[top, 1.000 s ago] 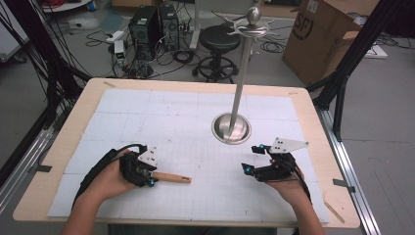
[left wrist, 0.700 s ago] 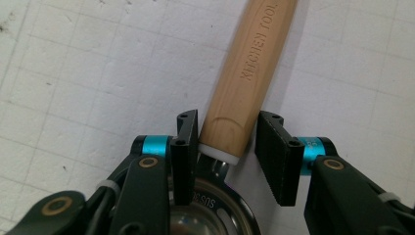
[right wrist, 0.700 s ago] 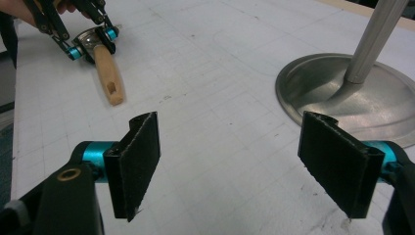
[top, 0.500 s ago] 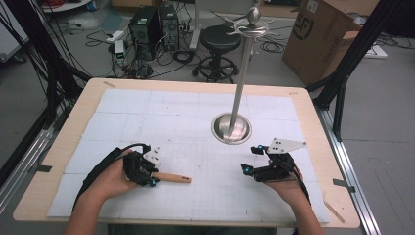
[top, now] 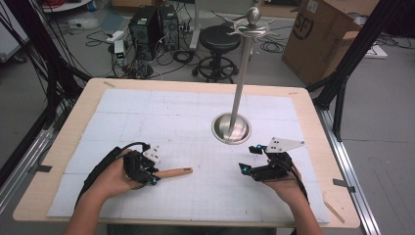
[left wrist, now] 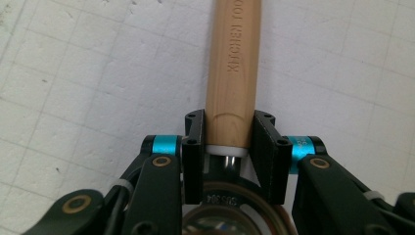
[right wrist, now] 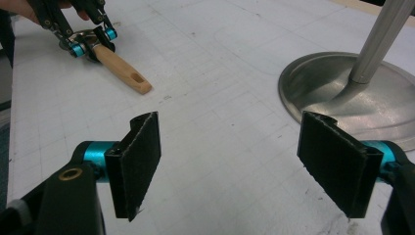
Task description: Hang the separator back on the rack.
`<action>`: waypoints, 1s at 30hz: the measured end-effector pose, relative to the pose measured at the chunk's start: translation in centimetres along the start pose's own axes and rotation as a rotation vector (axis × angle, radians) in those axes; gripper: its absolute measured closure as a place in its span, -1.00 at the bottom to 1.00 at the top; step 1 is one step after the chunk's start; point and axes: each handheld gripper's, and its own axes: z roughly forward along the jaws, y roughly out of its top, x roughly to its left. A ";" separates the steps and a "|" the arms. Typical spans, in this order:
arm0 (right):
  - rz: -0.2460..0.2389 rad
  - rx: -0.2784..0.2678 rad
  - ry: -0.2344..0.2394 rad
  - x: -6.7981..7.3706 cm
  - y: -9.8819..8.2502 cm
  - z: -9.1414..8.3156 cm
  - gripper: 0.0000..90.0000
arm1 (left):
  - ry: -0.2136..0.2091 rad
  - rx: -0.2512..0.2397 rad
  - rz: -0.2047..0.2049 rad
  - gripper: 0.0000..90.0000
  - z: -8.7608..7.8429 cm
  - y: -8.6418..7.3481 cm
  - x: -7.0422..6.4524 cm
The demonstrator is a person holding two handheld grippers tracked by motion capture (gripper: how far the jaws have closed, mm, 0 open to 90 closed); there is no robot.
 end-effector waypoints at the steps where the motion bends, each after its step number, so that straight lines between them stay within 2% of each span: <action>1: 0.000 -0.001 0.001 0.0 0.0 0.0 -0.48 | 0.004 0.004 0.001 0.53 0.0 0.1 0.0; 6: 0.000 -0.002 -0.003 -0.1 -0.1 -0.1 -0.47 | 0.009 0.004 0.003 0.54 -0.1 0.1 -0.1; 7: 0.002 -0.003 -0.004 -0.1 -0.1 -0.2 -0.47 | 0.007 -0.009 -0.011 0.54 -0.1 0.1 -0.1; 12: -0.002 -0.009 -0.004 -0.1 -0.1 -0.3 -0.47 | 0.006 -0.050 -0.016 0.54 -0.3 0.1 -0.1; 14: -0.002 -0.011 -0.004 -0.1 0.0 -0.4 -0.47 | 0.014 -0.092 -0.017 0.54 -0.8 0.1 -0.2; 16: -0.001 -0.012 -0.003 -0.1 0.0 -0.4 -0.47 | 0.022 -0.108 -0.018 0.54 -1.1 0.1 -0.2; 17: 0.000 -0.012 -0.002 -0.1 0.0 -0.4 -0.47 | 0.025 -0.140 -0.018 0.54 -1.5 0.1 -0.2; 18: -0.001 -0.011 -0.002 -0.1 0.0 -0.4 -0.47 | 0.025 -0.140 -0.018 0.54 -1.5 0.1 -0.2; 19: -0.003 -0.010 -0.002 -0.1 0.0 -0.4 -0.47 | 0.040 -0.172 -0.027 0.54 -1.9 0.1 -0.3; 20: -0.005 -0.011 -0.003 -0.1 0.0 -0.4 -0.47 | 0.040 -0.172 -0.027 0.54 -1.9 0.1 -0.3; 22: -0.006 -0.011 -0.002 -0.1 0.0 -0.4 -0.47 | 0.046 -0.226 -0.041 0.54 -2.5 0.1 -0.2; 23: -0.006 -0.011 -0.002 -0.1 0.0 -0.4 -0.47 | 0.046 -0.226 -0.041 0.53 -2.5 0.1 -0.2; 27: -0.010 -0.013 -0.001 0.0 0.1 -0.4 -0.47 | 0.031 -0.318 -0.061 0.53 -3.2 0.6 -0.2; 29: -0.011 -0.012 -0.003 0.1 0.2 -0.4 -0.47 | 0.031 -0.334 -0.058 0.53 -3.3 0.7 -0.2; 30: -0.015 -0.012 -0.001 0.1 0.2 -0.4 -0.47 | 0.020 -0.369 -0.060 0.54 -3.4 1.0 -0.1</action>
